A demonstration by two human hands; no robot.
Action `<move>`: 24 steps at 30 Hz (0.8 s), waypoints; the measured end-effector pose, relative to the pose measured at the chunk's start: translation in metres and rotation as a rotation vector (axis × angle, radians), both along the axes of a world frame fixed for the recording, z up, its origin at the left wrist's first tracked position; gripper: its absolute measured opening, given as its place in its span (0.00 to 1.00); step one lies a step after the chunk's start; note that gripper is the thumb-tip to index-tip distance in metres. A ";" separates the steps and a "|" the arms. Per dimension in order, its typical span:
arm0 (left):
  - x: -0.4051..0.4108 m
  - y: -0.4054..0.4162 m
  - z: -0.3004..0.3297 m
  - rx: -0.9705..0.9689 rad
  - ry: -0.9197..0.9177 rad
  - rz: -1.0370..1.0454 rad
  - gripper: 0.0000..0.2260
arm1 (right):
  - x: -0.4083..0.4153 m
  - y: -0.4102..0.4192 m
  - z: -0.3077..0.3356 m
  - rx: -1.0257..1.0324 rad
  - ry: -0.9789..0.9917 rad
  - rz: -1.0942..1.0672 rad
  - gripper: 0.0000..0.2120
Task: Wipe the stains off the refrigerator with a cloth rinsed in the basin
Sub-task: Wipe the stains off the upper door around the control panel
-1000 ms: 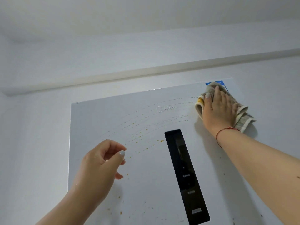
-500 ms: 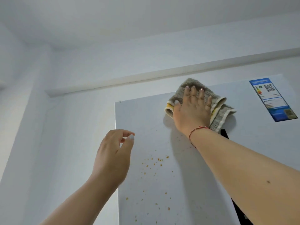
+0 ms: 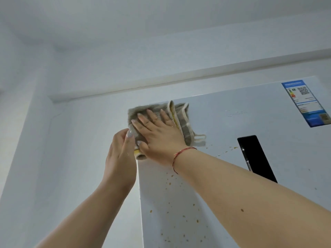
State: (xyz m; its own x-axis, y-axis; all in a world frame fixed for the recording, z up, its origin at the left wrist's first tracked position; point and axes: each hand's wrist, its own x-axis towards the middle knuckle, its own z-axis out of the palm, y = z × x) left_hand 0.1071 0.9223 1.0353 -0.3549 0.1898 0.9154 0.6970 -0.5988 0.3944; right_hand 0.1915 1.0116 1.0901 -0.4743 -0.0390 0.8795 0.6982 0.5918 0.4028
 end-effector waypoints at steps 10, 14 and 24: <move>0.039 0.001 -0.002 -0.088 0.151 0.169 0.20 | 0.072 0.033 -0.025 0.206 -0.159 -0.189 0.29; 0.051 0.007 0.004 -0.117 0.243 0.256 0.24 | 0.123 0.056 -0.015 0.138 -0.065 -0.243 0.32; 0.073 0.027 0.017 -0.174 0.351 0.350 0.10 | 0.260 0.116 0.012 -0.218 0.295 -0.199 0.35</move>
State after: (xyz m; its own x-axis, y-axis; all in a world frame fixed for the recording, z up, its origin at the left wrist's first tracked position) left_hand 0.1798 0.9489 1.0519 -0.1016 0.2747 0.9562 0.9516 -0.2533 0.1739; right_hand 0.4519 1.1272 1.1018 -0.1798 0.2303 0.9564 0.8741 0.4833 0.0480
